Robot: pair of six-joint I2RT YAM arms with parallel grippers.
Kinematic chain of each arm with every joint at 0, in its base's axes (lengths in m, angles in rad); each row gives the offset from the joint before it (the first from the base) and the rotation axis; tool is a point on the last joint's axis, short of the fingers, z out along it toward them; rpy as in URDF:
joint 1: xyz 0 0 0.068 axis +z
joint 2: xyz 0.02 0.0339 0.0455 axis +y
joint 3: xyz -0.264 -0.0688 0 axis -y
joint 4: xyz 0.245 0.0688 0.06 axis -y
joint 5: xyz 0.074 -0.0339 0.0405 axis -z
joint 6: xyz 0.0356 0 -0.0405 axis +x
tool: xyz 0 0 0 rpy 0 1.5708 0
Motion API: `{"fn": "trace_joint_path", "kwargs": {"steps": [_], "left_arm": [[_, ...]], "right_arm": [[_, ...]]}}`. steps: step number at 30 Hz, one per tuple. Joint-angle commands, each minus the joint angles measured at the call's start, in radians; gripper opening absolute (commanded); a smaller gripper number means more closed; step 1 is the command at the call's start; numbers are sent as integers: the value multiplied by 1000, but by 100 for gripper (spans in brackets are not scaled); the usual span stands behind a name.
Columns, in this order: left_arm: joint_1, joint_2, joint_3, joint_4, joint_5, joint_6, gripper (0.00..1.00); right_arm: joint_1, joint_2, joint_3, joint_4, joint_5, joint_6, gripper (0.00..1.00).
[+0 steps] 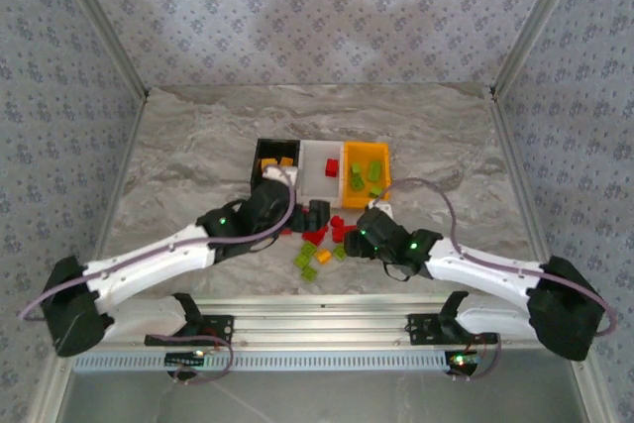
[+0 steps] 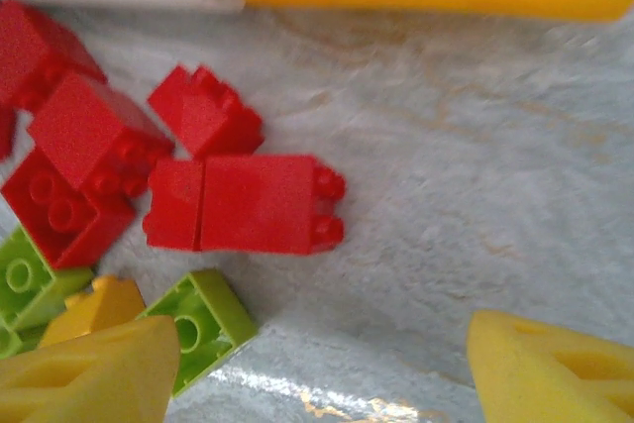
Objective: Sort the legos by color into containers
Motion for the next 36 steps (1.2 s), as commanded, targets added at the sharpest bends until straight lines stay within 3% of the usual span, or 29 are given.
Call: {"fn": "trace_joint_path", "kwargs": {"steps": [1,11,17,22,27,31,36], "left_arm": [[-22,-110,-105,-32,-69,-80,99],[-25,-395,-287,-163,-133,-175,100],[-25,-446,-298,-193,-164,-172,99],[-25,-448,-300,-206,-170,-172,100],[-25,-452,-313,-202,-172,-173,100],[-24,-450,-324,-190,-175,-176,99],[-23,-451,-330,-190,-182,-178,99]], "right_arm": [[38,64,43,60,56,29,78],[69,269,151,26,85,80,80],[106,365,215,-88,132,153,77],[116,315,144,-161,156,243,72],[119,158,38,-216,185,304,69],[116,68,-2,-149,161,256,76],[98,111,26,-93,118,180,75]]}}
